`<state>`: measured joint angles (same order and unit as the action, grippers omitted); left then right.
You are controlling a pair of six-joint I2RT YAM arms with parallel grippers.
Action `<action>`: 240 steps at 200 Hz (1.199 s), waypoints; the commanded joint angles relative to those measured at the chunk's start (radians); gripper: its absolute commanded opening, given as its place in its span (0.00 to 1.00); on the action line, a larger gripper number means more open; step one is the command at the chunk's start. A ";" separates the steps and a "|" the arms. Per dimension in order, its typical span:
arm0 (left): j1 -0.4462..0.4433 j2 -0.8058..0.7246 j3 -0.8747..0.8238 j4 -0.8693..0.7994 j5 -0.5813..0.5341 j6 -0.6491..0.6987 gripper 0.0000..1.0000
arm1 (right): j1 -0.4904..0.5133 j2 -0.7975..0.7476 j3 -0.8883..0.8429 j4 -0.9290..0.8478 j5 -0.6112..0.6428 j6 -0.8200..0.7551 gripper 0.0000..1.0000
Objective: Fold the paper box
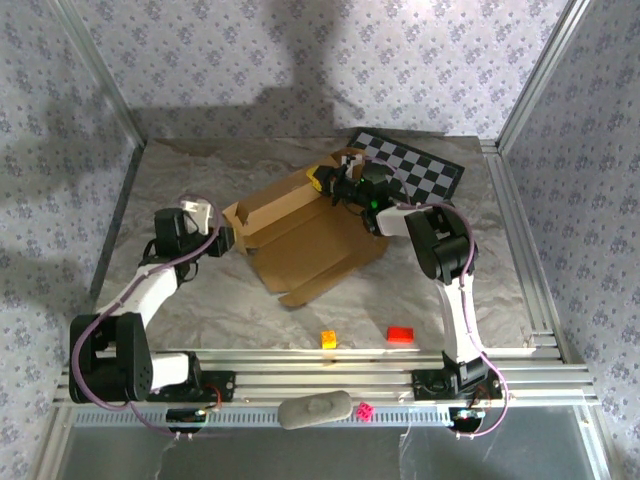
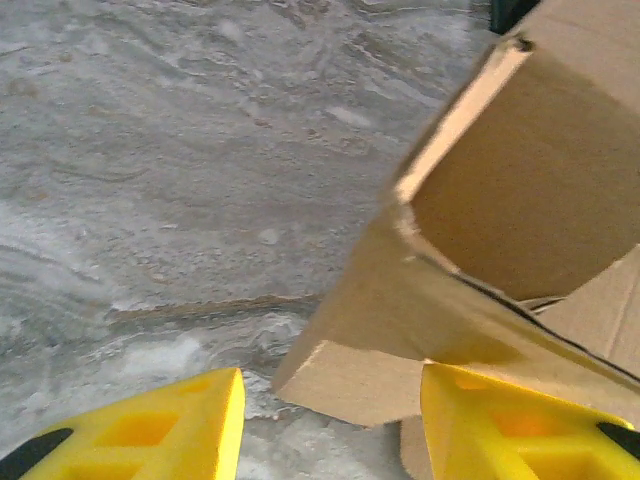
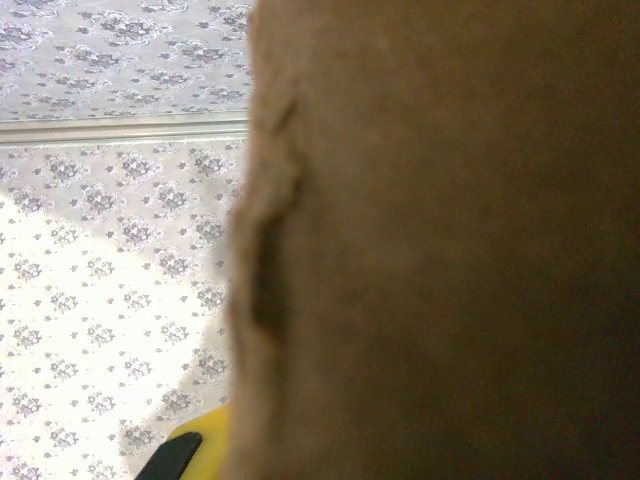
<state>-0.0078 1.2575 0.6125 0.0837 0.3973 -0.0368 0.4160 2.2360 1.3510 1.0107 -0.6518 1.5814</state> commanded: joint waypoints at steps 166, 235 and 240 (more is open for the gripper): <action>-0.173 0.046 0.043 0.074 -0.013 0.041 0.50 | -0.008 0.048 0.052 0.002 0.000 0.033 0.00; 0.049 -0.180 -0.023 -0.004 0.148 0.045 0.58 | -0.013 0.048 0.068 -0.017 -0.004 0.034 0.00; 0.069 -0.193 -0.019 -0.029 0.195 0.067 0.58 | -0.013 0.048 0.070 -0.017 -0.004 0.035 0.00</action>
<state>-0.0360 1.1645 0.6098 0.0811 0.4023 -0.0101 0.4099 2.2593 1.3865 1.0130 -0.6510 1.6073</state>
